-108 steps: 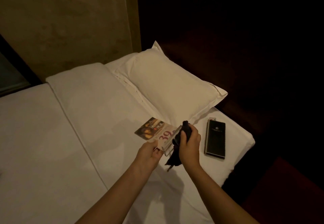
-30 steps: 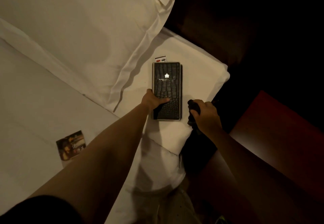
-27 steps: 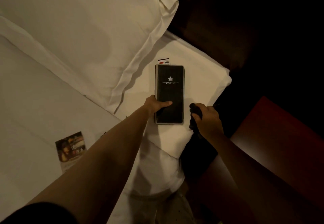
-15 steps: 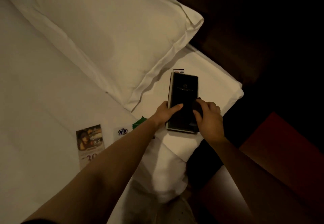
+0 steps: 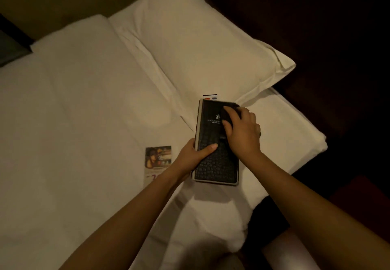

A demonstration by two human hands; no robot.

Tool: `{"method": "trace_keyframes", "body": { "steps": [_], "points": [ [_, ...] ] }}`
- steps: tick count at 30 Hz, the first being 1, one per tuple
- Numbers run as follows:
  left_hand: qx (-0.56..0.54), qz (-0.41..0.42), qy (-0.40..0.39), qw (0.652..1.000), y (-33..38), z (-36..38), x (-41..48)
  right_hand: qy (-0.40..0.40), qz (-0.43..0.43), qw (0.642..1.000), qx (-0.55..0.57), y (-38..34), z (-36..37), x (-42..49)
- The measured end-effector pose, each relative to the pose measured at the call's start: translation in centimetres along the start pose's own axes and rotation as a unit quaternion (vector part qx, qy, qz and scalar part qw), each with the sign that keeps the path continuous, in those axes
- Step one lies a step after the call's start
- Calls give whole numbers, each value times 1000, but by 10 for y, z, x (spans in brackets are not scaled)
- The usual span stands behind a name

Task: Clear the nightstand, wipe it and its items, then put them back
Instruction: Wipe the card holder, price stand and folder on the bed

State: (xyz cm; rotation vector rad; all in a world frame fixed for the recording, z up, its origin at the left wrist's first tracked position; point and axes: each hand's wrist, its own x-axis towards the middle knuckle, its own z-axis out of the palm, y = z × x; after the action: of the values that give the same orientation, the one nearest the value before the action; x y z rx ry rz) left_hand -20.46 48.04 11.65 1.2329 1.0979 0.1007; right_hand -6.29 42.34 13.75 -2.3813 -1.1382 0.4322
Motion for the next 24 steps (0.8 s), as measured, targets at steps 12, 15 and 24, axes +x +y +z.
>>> {"method": "trace_keyframes", "body": {
  "steps": [12, 15, 24],
  "points": [
    [29, 25, -9, 999, -5, -63, -57, -28, -178, 981, -73, -79, 6, -28],
    [23, 33, -17, 999, -2, -64, -67, -8, -160, 984, -74, -89, 0, -20],
    [19, 9, 67, 998, 3, -64, -84, -18, -145, 988, -48, -98, 1, -55]
  ]
}}
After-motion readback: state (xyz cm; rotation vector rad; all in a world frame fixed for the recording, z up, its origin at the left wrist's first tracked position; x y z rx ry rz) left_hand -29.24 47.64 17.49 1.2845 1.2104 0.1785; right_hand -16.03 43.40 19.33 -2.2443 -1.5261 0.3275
